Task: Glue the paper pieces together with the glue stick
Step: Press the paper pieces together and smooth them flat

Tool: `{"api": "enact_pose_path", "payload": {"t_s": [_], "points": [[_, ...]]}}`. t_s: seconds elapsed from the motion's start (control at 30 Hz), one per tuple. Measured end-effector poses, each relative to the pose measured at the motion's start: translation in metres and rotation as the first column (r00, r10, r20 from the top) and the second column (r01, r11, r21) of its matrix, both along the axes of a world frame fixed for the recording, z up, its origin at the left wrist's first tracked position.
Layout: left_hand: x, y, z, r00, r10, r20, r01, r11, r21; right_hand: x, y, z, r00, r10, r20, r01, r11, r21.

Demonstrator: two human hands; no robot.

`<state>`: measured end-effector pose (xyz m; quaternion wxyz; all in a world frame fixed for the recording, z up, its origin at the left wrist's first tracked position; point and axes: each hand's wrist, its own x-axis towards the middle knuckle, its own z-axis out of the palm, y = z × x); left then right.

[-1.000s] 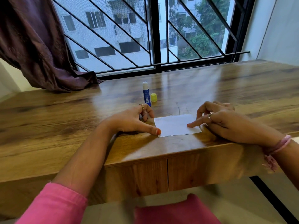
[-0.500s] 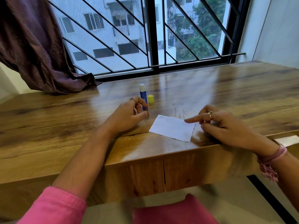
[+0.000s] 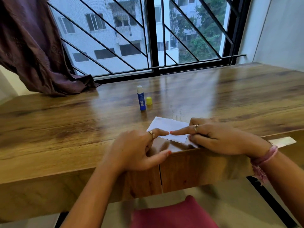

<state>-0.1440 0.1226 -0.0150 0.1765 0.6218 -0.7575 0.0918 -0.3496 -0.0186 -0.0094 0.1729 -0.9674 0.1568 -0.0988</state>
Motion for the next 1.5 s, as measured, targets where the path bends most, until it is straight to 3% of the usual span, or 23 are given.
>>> {"api": "enact_pose_path", "payload": {"t_s": [0.13,0.33,0.53,0.7,0.87,1.07,1.3,1.5], "points": [[-0.005,0.002,-0.002,0.994,0.051,0.098,-0.054,0.998,0.034,0.007,0.004,0.000,1.000,-0.014,-0.022,0.012,0.997,-0.081],[-0.005,0.000,0.001,0.995,0.090,0.042,-0.094,0.991,0.095,0.007,0.005,-0.004,1.000,-0.022,0.002,0.022,0.996,-0.081],[-0.005,-0.001,0.002,0.993,0.105,0.051,-0.110,0.987,0.118,-0.010,0.002,0.003,1.000,-0.017,0.018,0.016,1.000,0.022],[-0.006,0.001,0.002,0.988,0.092,0.125,-0.098,0.994,0.047,-0.013,0.002,0.000,0.999,-0.038,0.014,0.037,0.998,0.050],[-0.008,0.001,0.005,0.982,-0.021,0.188,0.002,0.995,0.100,-0.010,0.004,0.003,0.999,-0.038,0.012,0.037,0.995,0.092],[-0.007,-0.002,0.005,0.980,-0.030,0.196,0.002,0.990,0.141,-0.007,0.001,0.002,0.997,-0.067,0.043,0.058,0.983,0.177],[-0.007,-0.002,0.006,0.978,-0.020,0.205,-0.009,0.991,0.136,-0.005,-0.015,0.002,0.946,-0.323,0.026,0.324,0.946,-0.013],[-0.005,-0.003,0.003,0.991,0.011,0.132,-0.027,0.992,0.123,-0.006,-0.014,-0.001,0.948,-0.316,0.045,0.317,0.947,-0.042]]}}
